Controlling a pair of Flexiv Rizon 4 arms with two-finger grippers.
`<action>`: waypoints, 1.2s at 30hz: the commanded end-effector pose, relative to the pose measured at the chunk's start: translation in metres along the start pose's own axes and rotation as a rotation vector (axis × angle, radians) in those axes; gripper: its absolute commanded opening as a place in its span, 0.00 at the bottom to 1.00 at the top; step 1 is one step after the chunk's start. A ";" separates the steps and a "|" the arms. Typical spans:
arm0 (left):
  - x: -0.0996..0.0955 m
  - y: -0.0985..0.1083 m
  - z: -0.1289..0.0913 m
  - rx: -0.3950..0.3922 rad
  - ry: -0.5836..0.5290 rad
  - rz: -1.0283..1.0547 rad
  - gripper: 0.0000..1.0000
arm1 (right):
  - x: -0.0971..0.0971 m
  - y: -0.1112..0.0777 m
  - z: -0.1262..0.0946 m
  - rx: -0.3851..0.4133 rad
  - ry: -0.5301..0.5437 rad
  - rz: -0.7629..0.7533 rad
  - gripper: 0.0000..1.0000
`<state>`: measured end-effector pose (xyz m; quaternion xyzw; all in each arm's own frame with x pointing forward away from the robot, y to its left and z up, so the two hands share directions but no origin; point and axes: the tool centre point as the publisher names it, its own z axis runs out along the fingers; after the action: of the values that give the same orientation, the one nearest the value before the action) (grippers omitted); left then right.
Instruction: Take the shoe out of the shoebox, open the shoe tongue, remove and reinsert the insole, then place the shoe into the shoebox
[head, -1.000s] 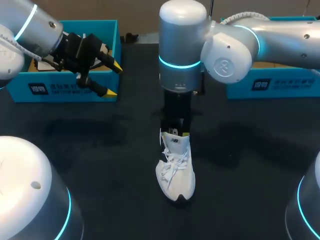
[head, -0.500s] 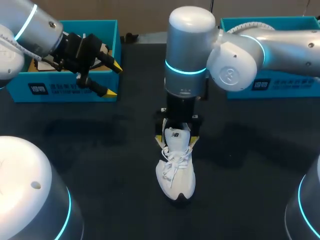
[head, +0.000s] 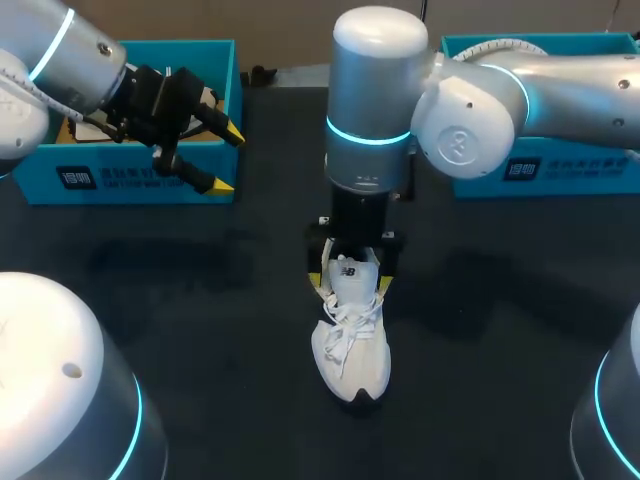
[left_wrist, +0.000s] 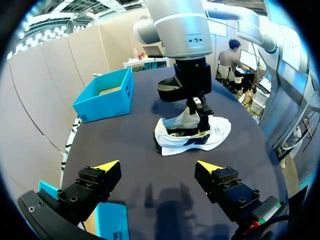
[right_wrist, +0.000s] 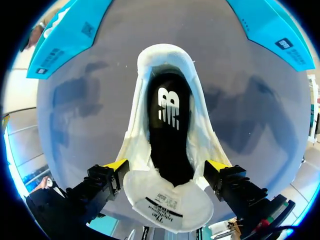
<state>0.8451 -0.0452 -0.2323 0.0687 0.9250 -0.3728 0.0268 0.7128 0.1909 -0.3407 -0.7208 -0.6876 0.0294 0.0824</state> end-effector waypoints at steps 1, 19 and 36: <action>0.001 0.000 0.000 -0.002 -0.001 0.000 1.00 | -0.004 -0.012 -0.006 -0.014 0.005 0.016 1.00; 0.001 0.000 0.000 -0.002 -0.001 0.000 1.00 | 0.006 -0.070 -0.037 -0.029 0.000 0.125 1.00; 0.001 0.000 0.000 -0.002 -0.001 0.000 1.00 | 0.005 -0.067 -0.036 -0.030 0.009 0.105 0.40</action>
<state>0.8451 -0.0452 -0.2323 0.0687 0.9250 -0.3728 0.0268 0.6498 0.1967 -0.2908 -0.7586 -0.6476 0.0206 0.0688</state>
